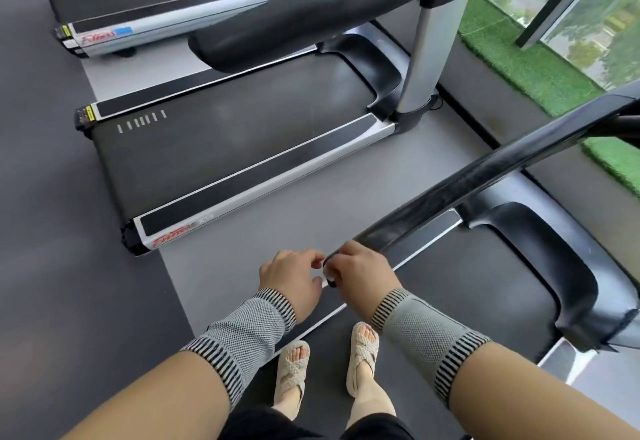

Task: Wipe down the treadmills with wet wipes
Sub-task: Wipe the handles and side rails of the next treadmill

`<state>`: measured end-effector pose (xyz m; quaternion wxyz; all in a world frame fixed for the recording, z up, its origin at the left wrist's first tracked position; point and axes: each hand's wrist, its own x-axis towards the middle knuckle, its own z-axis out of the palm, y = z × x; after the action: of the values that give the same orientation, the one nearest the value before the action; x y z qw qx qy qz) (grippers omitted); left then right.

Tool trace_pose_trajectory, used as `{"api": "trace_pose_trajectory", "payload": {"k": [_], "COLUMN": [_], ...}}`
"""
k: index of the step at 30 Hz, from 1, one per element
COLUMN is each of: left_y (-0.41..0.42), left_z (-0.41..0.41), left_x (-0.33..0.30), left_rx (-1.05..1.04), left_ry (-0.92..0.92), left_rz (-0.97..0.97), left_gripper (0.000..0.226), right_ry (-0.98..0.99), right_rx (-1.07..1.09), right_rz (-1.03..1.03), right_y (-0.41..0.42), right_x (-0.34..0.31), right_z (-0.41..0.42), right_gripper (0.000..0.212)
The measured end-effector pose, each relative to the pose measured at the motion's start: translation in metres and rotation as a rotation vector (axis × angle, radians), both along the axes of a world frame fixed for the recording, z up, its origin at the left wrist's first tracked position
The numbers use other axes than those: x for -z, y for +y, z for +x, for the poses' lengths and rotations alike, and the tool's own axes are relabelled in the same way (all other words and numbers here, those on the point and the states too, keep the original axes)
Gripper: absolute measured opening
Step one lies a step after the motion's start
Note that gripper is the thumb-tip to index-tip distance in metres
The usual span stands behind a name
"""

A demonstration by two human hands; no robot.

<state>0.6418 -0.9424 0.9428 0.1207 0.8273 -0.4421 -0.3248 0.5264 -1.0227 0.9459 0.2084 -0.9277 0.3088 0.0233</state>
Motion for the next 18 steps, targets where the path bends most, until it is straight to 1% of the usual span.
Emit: {"api": "trace_pose_trajectory", "payload": {"k": [1,3,5,7,8,9,10,12,14,15,16,18], "left_y": [0.000,-0.001,-0.002,-0.004,-0.006,-0.007,-0.009,-0.011,-0.017,-0.021,-0.025,-0.035], "left_z": [-0.001,-0.003,-0.001,0.000,0.000,0.000,-0.001,0.000,-0.002,-0.004,-0.006,-0.014], "left_x": [-0.001,-0.003,-0.004,-0.005,-0.006,-0.009,-0.011,-0.019,-0.027,-0.030,-0.034,-0.043], "left_rx": [0.002,0.012,0.024,0.029,0.037,0.046,0.054,0.071,0.089,0.087,0.077,0.035], "left_ry": [-0.003,-0.008,-0.009,-0.016,-0.022,-0.029,-0.032,-0.026,-0.008,0.032,0.113,0.333], "left_rz": [-0.004,-0.014,-0.013,0.000,0.002,0.000,-0.006,-0.020,-0.053,-0.079,-0.116,-0.187], "left_gripper": [0.034,0.033,0.035,0.037,0.037,0.038,0.038,0.035,0.033,0.035,0.036,0.031], "right_ry": [-0.010,-0.025,-0.106,-0.081,-0.053,-0.014,0.015,0.120,0.097,0.013,-0.094,-0.245], "right_rx": [-0.069,-0.019,0.081,0.014,-0.060,-0.103,-0.083,0.145,0.388,0.494,0.579,0.647], "right_rz": [0.032,0.018,-0.031,-0.040,-0.011,0.007,-0.014,-0.029,-0.045,0.012,0.115,0.326], "right_y": [0.006,-0.004,-0.015,-0.006,0.001,0.002,-0.006,-0.027,-0.041,-0.043,-0.043,-0.038], "right_x": [0.001,0.004,0.004,-0.007,-0.006,-0.007,-0.009,-0.019,-0.033,-0.039,-0.045,-0.053], "right_z": [-0.001,-0.006,-0.013,-0.012,-0.013,-0.014,-0.015,-0.021,-0.030,-0.032,-0.032,-0.034], "right_gripper": [0.011,0.007,0.014,0.025,0.024,0.017,0.010,0.014,0.017,0.016,0.013,0.010]}}
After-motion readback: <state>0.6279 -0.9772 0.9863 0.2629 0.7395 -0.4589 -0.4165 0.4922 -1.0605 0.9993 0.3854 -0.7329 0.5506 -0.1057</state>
